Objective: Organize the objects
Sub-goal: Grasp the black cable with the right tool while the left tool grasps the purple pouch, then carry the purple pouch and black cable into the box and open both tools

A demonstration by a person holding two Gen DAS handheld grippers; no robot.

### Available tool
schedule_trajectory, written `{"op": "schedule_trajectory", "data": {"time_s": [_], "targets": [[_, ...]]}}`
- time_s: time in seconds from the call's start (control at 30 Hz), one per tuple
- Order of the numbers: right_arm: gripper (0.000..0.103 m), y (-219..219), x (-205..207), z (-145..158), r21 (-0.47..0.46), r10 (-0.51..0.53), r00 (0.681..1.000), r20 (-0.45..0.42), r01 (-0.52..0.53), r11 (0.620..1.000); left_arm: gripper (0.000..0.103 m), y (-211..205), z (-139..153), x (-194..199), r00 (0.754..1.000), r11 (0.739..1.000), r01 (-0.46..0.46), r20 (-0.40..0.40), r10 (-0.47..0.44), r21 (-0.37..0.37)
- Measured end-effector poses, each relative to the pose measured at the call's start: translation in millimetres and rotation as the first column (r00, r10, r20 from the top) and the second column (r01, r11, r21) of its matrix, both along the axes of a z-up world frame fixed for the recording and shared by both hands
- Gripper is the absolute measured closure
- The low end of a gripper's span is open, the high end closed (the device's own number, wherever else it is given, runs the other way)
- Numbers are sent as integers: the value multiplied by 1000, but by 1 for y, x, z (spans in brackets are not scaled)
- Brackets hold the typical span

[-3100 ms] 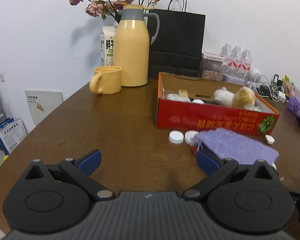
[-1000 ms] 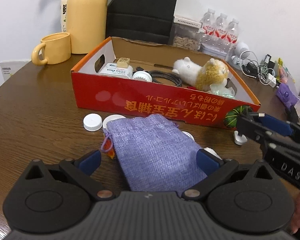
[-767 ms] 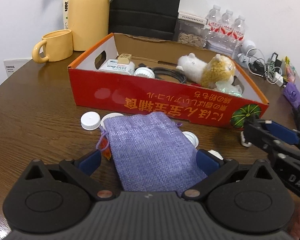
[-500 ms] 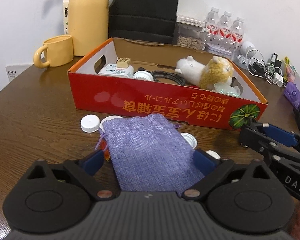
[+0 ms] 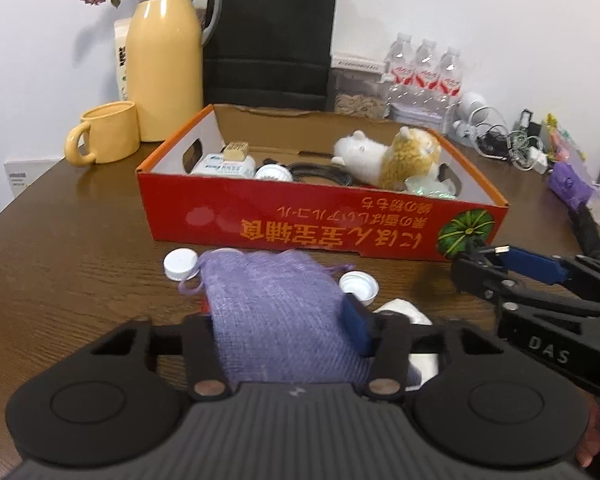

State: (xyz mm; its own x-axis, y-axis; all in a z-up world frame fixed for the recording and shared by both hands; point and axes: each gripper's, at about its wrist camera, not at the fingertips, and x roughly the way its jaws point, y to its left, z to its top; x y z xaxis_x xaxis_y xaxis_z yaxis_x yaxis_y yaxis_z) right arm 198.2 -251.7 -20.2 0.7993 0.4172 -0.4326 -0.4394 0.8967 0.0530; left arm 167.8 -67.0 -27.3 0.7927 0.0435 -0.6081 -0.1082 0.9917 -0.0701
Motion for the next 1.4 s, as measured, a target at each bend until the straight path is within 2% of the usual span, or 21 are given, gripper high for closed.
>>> {"op": "schedule_trajectory", "data": {"time_s": [0.07,0.2,0.47,0.77,0.87,1.07,1.23,1.4], "targets": [[50,0,-1,-1,-2,-2,1000,1,2,1000,86,0,2,-3,1000,1000,20,18,-20,-1],[50,1,-3,-2,-9,-2,1000,3,2,1000,98,0,2,-6,997,998,66,30,-66,-4],[50,2,-13,3,12,19,998,54,-20,1000,100,7,20,-19,986,991,129,112,-126,-17],[50,19,-6,29,33,1,994,111,-5,999,100,12,66,-4,938,973,230,261,-228,26],[50,30,4,38,28,-9,991,131,5,1000,100,17,74,11,929,973,229,293,-226,25],[50,57,39,46,13,-34,991,128,33,999,100,36,77,53,926,973,230,313,-210,-29],[50,78,77,40,3,-80,992,96,80,997,100,49,68,93,932,975,213,313,-181,-71],[50,85,109,25,16,-134,990,46,133,991,100,52,50,129,944,977,201,282,-173,-72]]}}
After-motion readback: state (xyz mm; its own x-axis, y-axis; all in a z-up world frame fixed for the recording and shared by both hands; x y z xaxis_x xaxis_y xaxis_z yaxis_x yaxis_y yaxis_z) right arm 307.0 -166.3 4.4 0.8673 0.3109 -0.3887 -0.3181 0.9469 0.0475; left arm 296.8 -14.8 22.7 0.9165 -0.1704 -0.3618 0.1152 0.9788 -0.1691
